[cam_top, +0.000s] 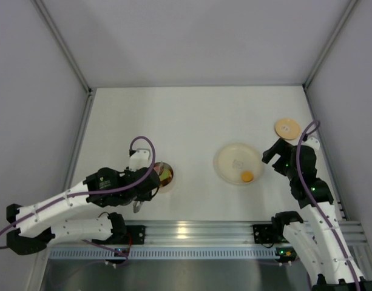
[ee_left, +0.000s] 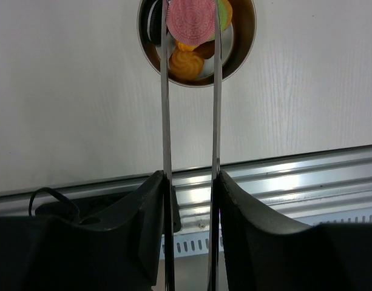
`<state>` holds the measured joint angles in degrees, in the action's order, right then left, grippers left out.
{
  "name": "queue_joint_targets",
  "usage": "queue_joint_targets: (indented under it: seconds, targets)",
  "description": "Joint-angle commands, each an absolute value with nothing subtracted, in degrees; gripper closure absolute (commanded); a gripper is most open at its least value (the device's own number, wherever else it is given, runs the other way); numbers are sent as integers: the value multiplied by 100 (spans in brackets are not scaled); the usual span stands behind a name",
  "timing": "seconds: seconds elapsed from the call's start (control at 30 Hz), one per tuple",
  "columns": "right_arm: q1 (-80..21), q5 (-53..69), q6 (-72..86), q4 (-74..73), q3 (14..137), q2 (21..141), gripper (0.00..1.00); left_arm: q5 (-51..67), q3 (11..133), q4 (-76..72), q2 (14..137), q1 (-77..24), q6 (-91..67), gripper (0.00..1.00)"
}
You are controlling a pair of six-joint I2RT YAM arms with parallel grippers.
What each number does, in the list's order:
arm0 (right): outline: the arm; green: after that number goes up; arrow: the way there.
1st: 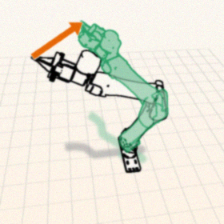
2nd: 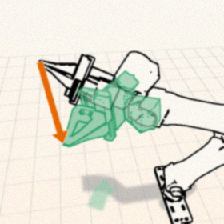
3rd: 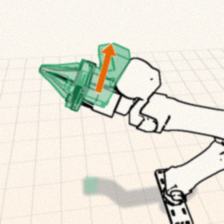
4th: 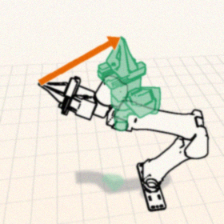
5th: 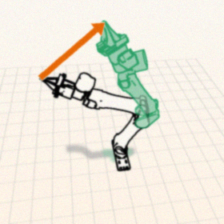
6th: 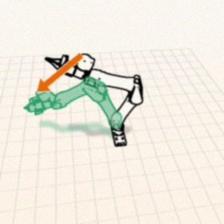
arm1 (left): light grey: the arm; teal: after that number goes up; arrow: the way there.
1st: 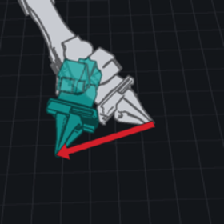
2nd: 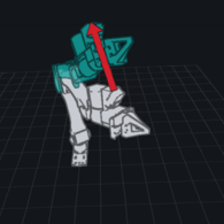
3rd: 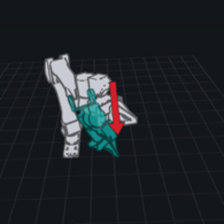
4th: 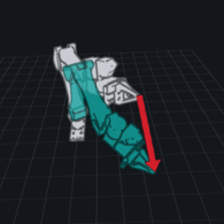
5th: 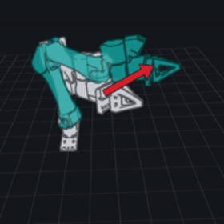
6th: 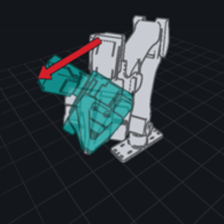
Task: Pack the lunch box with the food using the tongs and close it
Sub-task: Place the fake food in the packing box.
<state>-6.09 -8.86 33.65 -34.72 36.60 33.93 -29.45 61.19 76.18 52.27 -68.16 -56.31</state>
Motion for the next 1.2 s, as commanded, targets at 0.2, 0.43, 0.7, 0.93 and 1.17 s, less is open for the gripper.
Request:
queue_joint_targets:
  seconds: [0.2,0.43,0.7,0.93,1.17]
  targets:
    - [-536,-809,3384,-3032,3586,3419,5,-3076,6012,7752,5098,-6803,-5827,54]
    - [-536,-800,3366,-3059,3621,3419,5,-3111,6222,7787,5256,-6803,-5704,51]
    - [-536,-800,3366,-3085,3630,3384,5,-3173,6530,7691,5492,-6803,-5424,49]
    - [-536,-826,3384,-3155,3718,3375,5,-3041,7522,6980,6564,-6803,-4580,49]
    - [-536,-949,3357,-3366,3805,3243,5,-2093,8270,5609,7953,-6838,-3605,50]
